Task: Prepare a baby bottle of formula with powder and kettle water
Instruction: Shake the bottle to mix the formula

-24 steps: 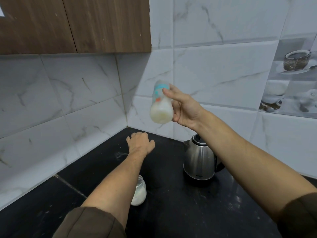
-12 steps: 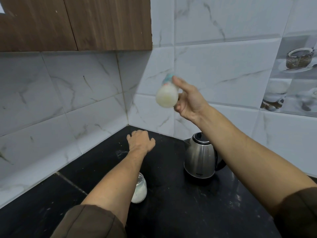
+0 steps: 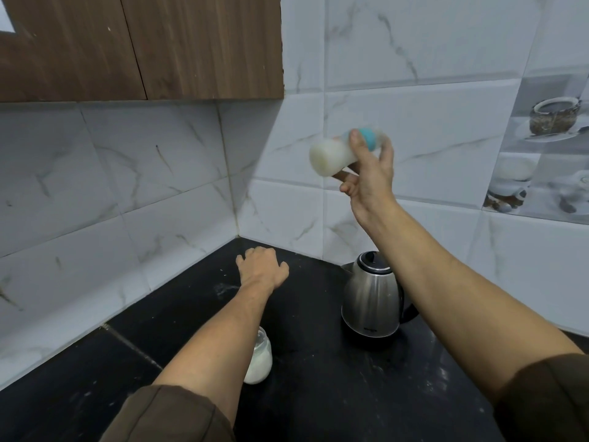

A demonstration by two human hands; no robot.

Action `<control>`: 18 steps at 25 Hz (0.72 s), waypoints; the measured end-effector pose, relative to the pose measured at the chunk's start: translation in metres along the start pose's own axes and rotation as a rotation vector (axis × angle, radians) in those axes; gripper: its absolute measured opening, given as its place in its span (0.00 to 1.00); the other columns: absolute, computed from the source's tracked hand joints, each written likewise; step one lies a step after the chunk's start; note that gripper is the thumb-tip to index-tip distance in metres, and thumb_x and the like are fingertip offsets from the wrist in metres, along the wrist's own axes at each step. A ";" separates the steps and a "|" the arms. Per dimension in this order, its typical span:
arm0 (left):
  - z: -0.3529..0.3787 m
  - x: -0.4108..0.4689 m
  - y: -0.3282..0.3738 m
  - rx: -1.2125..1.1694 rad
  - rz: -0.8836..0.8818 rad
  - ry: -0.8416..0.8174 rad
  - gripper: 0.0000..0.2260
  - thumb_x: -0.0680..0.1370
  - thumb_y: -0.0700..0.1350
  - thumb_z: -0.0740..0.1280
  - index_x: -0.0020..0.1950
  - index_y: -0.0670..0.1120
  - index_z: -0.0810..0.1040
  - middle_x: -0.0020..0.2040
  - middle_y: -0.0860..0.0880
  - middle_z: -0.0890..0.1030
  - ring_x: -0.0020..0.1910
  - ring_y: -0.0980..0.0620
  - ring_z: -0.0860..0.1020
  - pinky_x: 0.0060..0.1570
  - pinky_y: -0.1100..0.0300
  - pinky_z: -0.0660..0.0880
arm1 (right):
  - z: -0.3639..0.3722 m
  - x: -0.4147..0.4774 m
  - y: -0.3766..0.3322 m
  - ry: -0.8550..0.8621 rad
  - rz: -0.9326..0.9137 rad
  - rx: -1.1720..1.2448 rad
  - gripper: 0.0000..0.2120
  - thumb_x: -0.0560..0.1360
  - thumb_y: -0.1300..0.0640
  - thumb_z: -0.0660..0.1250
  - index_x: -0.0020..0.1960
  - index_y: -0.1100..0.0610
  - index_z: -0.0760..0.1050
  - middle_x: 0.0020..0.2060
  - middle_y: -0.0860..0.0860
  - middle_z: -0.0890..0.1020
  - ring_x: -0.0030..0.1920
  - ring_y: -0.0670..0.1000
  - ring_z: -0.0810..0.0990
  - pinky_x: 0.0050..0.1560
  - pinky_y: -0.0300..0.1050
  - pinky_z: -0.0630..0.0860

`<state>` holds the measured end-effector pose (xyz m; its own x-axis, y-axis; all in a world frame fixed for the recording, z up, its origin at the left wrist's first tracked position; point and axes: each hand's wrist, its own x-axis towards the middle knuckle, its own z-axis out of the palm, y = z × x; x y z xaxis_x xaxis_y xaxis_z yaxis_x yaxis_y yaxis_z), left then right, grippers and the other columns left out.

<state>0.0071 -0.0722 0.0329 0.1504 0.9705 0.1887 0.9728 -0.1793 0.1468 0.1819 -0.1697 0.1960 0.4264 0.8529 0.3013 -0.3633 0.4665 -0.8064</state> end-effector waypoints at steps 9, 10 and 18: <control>-0.006 0.004 -0.001 -0.012 0.014 0.034 0.20 0.80 0.56 0.64 0.65 0.46 0.81 0.64 0.45 0.80 0.68 0.43 0.74 0.73 0.41 0.66 | 0.002 -0.014 0.014 0.001 -0.188 -0.167 0.42 0.77 0.54 0.78 0.81 0.40 0.57 0.47 0.52 0.88 0.43 0.57 0.89 0.24 0.42 0.73; -0.007 0.004 -0.002 -0.011 0.008 0.034 0.20 0.80 0.56 0.64 0.65 0.46 0.81 0.64 0.44 0.80 0.68 0.43 0.74 0.72 0.41 0.66 | 0.003 -0.011 0.012 0.074 -0.189 -0.121 0.42 0.77 0.53 0.77 0.81 0.40 0.55 0.48 0.53 0.88 0.44 0.58 0.89 0.24 0.42 0.72; -0.008 0.007 -0.002 0.002 0.011 0.030 0.17 0.80 0.56 0.65 0.58 0.45 0.83 0.59 0.45 0.82 0.63 0.43 0.76 0.70 0.42 0.68 | 0.012 -0.019 0.008 -0.251 -0.115 -0.293 0.40 0.77 0.55 0.78 0.80 0.40 0.59 0.50 0.50 0.88 0.41 0.55 0.88 0.26 0.43 0.75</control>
<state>0.0049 -0.0666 0.0421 0.1562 0.9631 0.2191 0.9714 -0.1900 0.1424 0.1609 -0.1798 0.1902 0.2215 0.8468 0.4836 -0.0582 0.5065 -0.8603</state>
